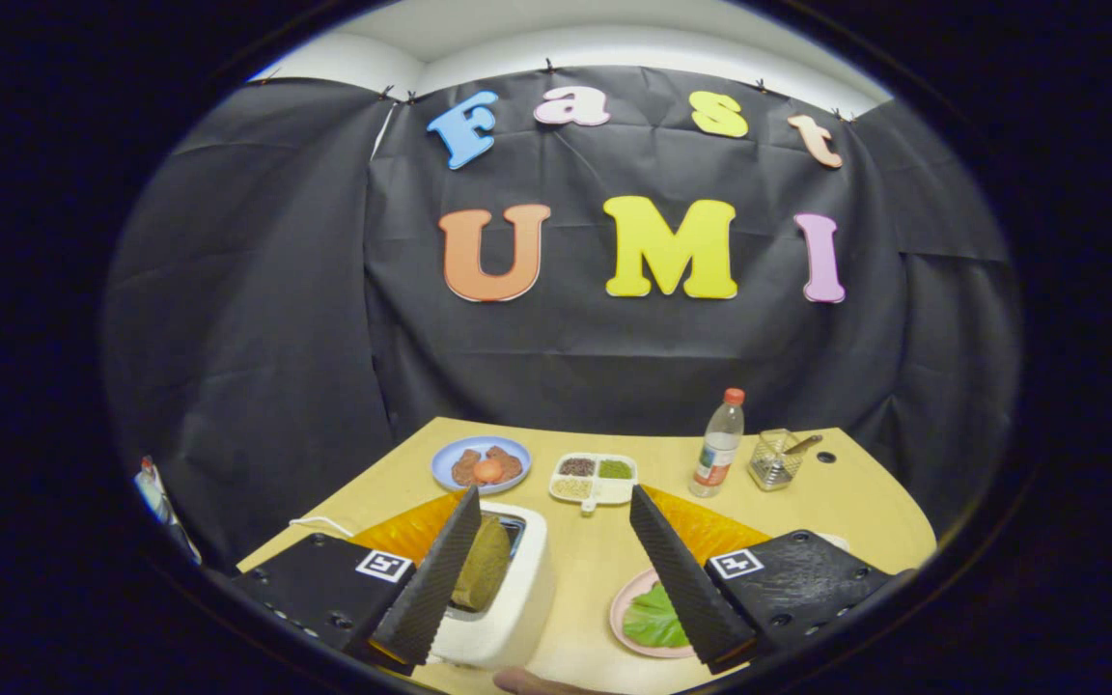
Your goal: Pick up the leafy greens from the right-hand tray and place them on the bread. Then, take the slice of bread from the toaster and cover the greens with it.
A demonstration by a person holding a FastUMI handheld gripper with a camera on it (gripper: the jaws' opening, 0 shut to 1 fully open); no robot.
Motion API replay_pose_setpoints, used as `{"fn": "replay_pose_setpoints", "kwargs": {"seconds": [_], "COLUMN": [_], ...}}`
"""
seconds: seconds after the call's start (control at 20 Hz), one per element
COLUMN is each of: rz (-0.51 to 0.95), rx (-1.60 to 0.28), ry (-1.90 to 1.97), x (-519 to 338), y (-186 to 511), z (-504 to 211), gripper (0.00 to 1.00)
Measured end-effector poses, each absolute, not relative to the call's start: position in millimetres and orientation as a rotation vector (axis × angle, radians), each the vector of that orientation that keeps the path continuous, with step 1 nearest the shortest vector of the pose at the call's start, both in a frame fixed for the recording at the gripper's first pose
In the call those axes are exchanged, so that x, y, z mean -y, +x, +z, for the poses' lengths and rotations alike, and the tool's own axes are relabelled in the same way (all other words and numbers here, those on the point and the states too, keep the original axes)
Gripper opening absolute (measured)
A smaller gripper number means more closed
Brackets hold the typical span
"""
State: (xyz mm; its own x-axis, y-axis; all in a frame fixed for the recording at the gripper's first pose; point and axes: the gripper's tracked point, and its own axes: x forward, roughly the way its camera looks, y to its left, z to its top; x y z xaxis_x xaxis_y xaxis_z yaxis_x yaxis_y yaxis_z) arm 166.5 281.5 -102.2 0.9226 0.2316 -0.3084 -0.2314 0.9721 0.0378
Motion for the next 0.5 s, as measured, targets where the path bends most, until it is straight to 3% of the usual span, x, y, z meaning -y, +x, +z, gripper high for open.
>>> {"fn": "replay_pose_setpoints", "kwargs": {"seconds": [0.5], "rz": [0.202], "rx": [-0.519], "ry": [-0.031], "x": [-326.4], "y": [192.7], "z": [-166.6], "gripper": [0.91]}}
